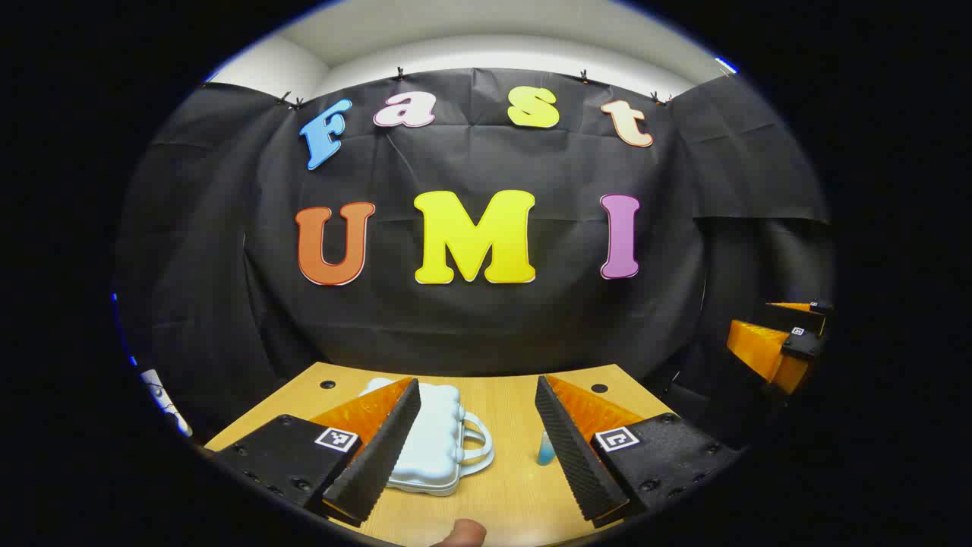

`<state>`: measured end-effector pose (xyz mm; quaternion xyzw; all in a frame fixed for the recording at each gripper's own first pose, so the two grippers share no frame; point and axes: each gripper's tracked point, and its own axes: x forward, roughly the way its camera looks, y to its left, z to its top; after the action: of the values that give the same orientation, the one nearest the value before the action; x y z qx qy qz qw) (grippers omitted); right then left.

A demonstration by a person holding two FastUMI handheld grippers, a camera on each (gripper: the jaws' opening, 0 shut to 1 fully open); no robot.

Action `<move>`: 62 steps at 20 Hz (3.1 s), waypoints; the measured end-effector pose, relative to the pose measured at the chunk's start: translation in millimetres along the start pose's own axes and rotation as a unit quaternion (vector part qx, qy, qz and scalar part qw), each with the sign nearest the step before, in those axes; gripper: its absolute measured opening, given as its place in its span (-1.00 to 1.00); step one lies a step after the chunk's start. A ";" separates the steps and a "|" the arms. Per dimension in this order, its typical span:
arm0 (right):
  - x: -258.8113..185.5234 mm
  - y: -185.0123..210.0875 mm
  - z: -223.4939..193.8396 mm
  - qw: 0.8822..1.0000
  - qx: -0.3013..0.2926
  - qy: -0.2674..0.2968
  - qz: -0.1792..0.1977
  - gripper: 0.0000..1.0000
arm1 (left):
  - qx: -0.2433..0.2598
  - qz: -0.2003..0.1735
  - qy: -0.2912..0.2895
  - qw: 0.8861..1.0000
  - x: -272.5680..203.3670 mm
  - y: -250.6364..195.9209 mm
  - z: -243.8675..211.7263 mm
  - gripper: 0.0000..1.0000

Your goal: First open the suitcase, pack the skin care products into it, and then close the suitcase.

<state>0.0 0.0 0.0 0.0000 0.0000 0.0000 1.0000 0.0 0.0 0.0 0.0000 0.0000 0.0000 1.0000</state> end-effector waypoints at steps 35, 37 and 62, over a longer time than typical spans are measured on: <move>44.9 -97.3 -39.3 0.998 -0.023 0.045 -0.043 0.63 | 0.370 0.062 0.051 0.925 81.0 24.4 -138.0 0.96; 50.2 -108.0 -49.0 0.997 -0.019 0.054 -0.045 0.63 | 0.436 0.053 0.054 0.897 92.9 21.5 -157.6 1.00; 72.7 -138.0 -140.8 0.988 -0.012 0.144 -0.057 0.62 | 0.669 -0.002 0.145 0.729 182.7 26.5 -250.1 -0.60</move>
<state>72.7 -138.0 -140.8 -0.0120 0.1445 -0.0573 0.9878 182.7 26.5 -250.1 0.6690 0.1449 -0.0019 0.7290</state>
